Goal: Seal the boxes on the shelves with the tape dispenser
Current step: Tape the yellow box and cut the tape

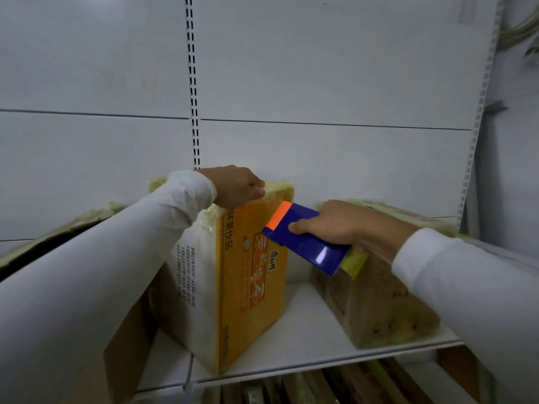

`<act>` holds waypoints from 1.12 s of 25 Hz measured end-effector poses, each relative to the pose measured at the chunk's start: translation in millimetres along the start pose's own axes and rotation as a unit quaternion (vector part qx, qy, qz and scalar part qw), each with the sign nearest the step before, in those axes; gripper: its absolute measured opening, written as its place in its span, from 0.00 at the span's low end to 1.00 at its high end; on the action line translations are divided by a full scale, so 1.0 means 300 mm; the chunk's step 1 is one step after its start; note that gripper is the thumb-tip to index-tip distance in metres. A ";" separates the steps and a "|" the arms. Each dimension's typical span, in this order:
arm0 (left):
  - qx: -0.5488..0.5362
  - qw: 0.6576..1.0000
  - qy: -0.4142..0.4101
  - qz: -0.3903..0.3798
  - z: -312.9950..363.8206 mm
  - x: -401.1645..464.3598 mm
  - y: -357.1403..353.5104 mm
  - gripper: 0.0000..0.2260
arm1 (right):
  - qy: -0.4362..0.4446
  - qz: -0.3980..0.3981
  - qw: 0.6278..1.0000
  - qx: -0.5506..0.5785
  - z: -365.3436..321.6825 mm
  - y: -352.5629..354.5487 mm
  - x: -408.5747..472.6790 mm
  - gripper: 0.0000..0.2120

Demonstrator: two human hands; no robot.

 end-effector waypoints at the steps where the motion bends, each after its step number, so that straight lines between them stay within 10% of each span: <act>1: 0.001 1.000 -0.006 0.002 0.008 0.004 -0.001 0.15 | -0.009 0.003 1.000 -0.010 -0.008 0.005 -0.008 0.18; 12: 0.000 1.000 -0.019 0.019 -0.022 -0.029 0.010 0.10 | -0.020 0.177 0.933 -0.312 0.067 0.068 -0.002 0.13; 22: -0.014 0.998 -0.052 0.017 -0.024 -0.007 0.037 0.17 | 0.131 0.190 0.973 0.000 0.143 0.350 0.025 0.24; 28: 0.084 0.985 0.048 0.139 0.000 0.003 -0.037 0.25 | 0.224 0.153 0.962 0.016 0.057 0.347 0.000 0.21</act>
Point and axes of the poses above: each hand's wrist, its own x-axis towards the middle knuckle, its own y-axis out of the back of the hand, z = x × y, the point moved 6 cm from there along x, towards the middle knuckle, and after that the axes turned 13 degrees about -y, right-handed, at the moved point
